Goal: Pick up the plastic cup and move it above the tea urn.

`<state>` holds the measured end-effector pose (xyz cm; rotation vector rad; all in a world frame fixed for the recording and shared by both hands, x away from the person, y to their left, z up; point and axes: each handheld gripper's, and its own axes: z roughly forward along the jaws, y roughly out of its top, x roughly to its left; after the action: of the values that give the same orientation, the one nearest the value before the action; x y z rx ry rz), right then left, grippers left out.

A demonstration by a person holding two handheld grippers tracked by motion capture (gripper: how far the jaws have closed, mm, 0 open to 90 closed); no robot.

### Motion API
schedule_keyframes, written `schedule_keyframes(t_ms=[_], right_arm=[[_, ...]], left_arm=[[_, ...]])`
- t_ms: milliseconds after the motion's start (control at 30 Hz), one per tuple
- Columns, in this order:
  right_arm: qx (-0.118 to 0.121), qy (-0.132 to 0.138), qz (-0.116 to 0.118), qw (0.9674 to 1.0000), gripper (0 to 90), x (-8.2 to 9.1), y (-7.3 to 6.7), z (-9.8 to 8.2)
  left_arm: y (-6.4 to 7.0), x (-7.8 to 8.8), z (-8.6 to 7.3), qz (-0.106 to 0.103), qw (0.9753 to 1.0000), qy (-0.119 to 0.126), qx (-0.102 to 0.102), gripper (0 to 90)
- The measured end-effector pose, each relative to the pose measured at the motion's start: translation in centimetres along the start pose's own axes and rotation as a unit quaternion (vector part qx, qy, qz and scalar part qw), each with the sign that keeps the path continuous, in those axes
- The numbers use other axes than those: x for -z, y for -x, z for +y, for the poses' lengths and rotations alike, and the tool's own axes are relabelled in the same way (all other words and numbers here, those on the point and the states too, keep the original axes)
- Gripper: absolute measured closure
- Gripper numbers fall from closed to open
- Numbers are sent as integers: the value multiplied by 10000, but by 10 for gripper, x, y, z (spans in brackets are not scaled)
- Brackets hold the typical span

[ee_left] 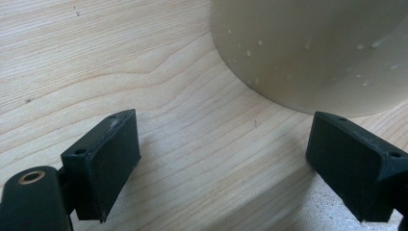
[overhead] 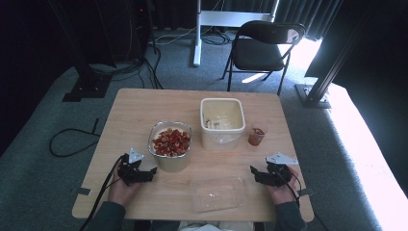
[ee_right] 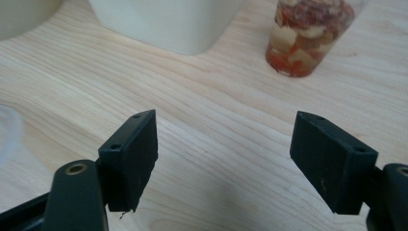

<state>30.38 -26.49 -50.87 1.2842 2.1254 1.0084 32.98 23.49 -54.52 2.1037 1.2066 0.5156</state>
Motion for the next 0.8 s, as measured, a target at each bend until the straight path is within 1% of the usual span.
schedule_keyframes(t_ms=[200, 367, 467, 600, 633, 800], right_arm=[[128, 202, 74, 9997, 275, 16, -11, 7], [224, 363, 231, 9988, 293, 29, -23, 13], [323, 430, 323, 9980, 294, 35, -31, 17], [419, 428, 550, 9967, 296, 37, -43, 19], [448, 419, 596, 9963, 310, 37, -46, 19], [544, 222, 894, 9943, 330, 27, -60, 13]], left_arm=[[0, 0, 0, 1, 10000, 1, 1, 121], [0, 0, 0, 1, 10000, 0, 1, 122], [0, 0, 0, 1, 10000, 2, 3, 122], [0, 0, 0, 0, 10000, 0, 1, 122], [0, 0, 0, 0, 10000, 4, 4, 122], [0, 0, 0, 0, 10000, 0, 3, 122]])
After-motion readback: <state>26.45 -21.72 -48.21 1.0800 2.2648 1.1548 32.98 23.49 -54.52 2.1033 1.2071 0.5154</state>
